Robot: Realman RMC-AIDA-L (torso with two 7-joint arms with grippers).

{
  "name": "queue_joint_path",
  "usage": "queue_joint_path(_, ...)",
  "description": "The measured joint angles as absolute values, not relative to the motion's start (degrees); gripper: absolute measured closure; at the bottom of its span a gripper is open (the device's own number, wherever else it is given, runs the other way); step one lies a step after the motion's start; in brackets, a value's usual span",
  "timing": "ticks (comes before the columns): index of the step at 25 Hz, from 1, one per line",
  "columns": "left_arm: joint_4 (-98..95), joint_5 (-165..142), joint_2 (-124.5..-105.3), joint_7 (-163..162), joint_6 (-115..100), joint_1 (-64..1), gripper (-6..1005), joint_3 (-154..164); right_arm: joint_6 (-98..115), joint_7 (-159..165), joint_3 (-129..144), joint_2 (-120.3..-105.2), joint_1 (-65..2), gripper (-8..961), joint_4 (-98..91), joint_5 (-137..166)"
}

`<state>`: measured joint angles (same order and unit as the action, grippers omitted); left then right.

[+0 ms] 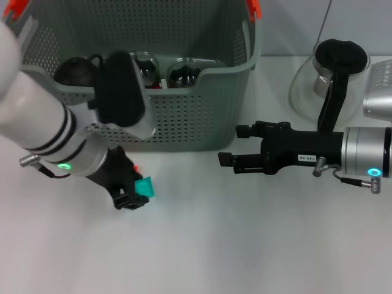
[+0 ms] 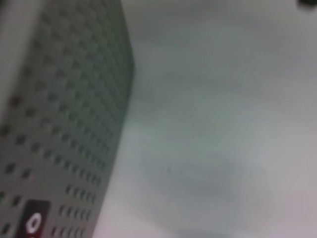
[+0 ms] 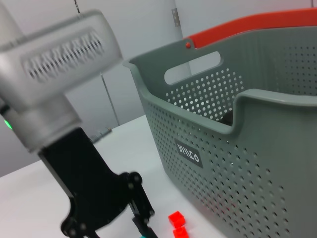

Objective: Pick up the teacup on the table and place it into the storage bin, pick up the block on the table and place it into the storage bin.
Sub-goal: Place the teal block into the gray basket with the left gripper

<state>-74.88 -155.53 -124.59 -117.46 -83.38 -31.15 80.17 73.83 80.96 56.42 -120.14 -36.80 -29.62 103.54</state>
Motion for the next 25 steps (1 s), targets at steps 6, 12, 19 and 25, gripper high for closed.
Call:
queue_joint_path(6, -82.9, -137.4, -124.50, -120.4, -88.0, -26.2, 591, 68.7, 74.0, 81.0, 56.4, -119.98, -36.3, 39, -30.1, 103.6)
queue_joint_path(12, -83.1, -118.7, -124.06, -121.0, -92.0, -27.6, 589, 53.0, 74.4, 80.9, 56.4, -119.95, -36.2, 39, -29.8, 103.9)
queue_joint_path(19, -76.5, -115.9, -121.53, -123.5, -85.0, -34.8, 587, 45.6, 74.8, 81.5, 56.9, -119.89, -35.9, 39, -29.7, 104.0)
queue_joint_path(25, -62.7, -115.5, -117.43, -123.0, -79.2, -40.7, 586, 45.3, 74.8, 81.3, 56.9, -120.04, -35.7, 38, -29.6, 104.0)
